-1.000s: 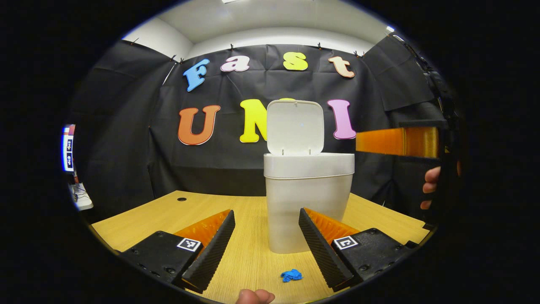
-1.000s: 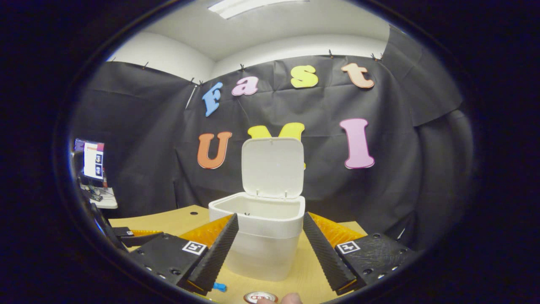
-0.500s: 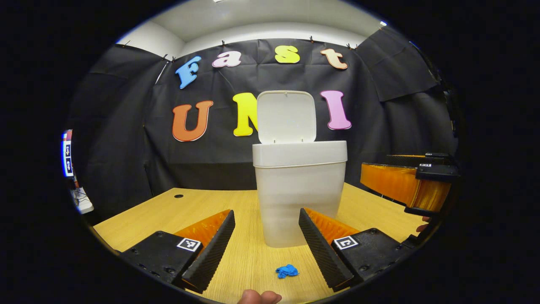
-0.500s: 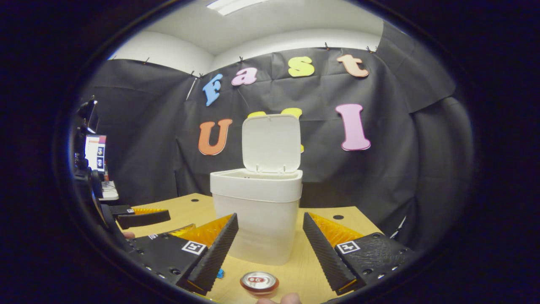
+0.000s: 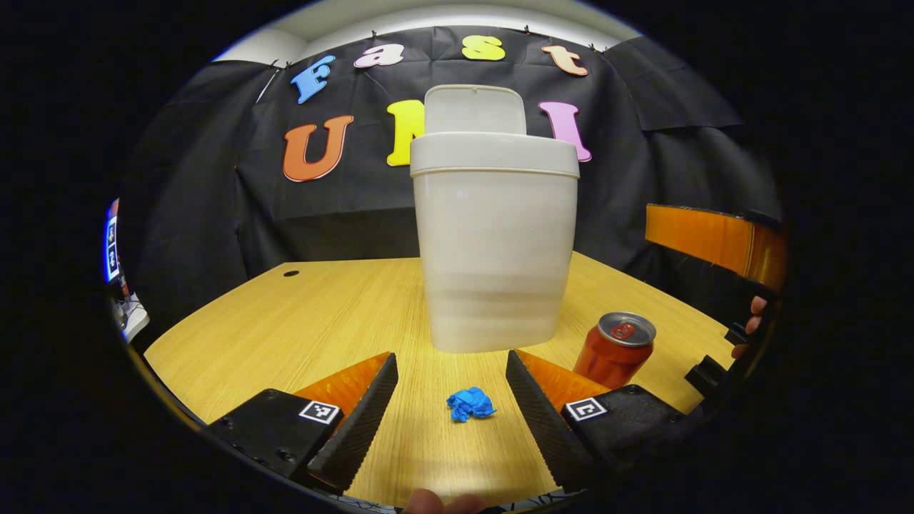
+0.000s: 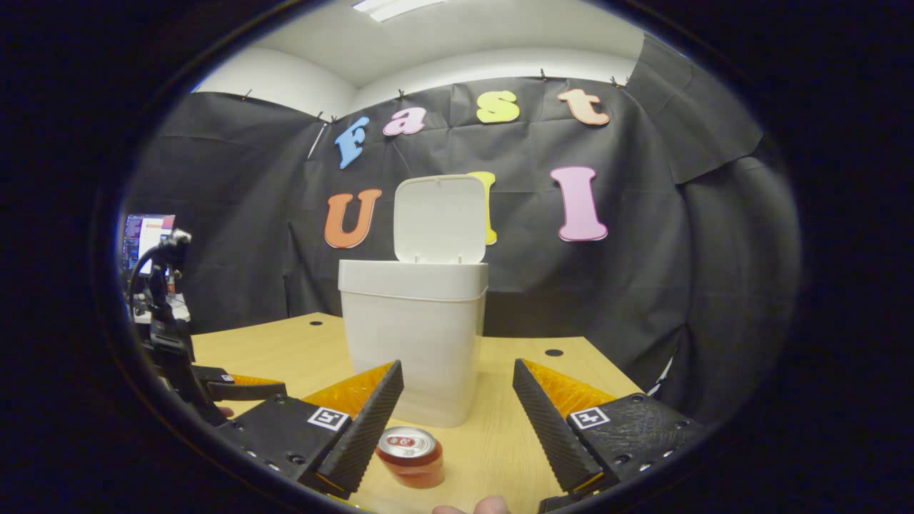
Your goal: Press the lid of the desktop garbage bin to open it, pick up the crumpled paper on the desktop and throw it into the bin, then pick up the pop can on the desktop and drop it into the bin, and finally close the garbage bin lid.
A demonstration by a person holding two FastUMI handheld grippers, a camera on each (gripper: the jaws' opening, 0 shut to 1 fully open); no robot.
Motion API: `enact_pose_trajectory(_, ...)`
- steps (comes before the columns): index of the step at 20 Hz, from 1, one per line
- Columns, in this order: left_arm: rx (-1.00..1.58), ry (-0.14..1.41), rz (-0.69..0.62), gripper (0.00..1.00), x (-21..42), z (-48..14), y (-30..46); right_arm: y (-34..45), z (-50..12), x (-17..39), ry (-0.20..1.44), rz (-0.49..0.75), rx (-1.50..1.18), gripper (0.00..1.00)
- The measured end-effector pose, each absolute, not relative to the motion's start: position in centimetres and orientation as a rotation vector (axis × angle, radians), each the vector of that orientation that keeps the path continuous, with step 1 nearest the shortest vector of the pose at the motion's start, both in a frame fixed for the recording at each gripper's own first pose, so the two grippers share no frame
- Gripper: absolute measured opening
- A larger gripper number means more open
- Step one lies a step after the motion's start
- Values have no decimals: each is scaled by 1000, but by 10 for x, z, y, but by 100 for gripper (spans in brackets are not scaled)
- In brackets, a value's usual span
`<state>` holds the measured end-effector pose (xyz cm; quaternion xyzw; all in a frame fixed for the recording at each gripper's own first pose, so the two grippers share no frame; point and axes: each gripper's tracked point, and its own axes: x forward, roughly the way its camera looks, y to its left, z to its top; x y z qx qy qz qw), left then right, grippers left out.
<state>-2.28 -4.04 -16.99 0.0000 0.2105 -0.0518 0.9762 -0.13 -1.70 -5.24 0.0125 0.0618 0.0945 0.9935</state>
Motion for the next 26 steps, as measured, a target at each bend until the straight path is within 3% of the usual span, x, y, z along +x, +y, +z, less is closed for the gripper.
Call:
enact_pose_trajectory(13,-3,587,-134,95,-17,-226,-44,-13,-85,-16,176,209,53,96)
enact_pose_trajectory(20,-10,680,-163,74,-23,-242,-63,-25,-92,-21,183,192,65,96)
enact_pose_trajectory(22,-7,688,-155,72,-22,-243,-62,-25,-95,-21,188,192,73,96)
enact_pose_trajectory(26,-9,695,-140,48,-20,-244,-55,-21,-104,-22,206,198,84,96)
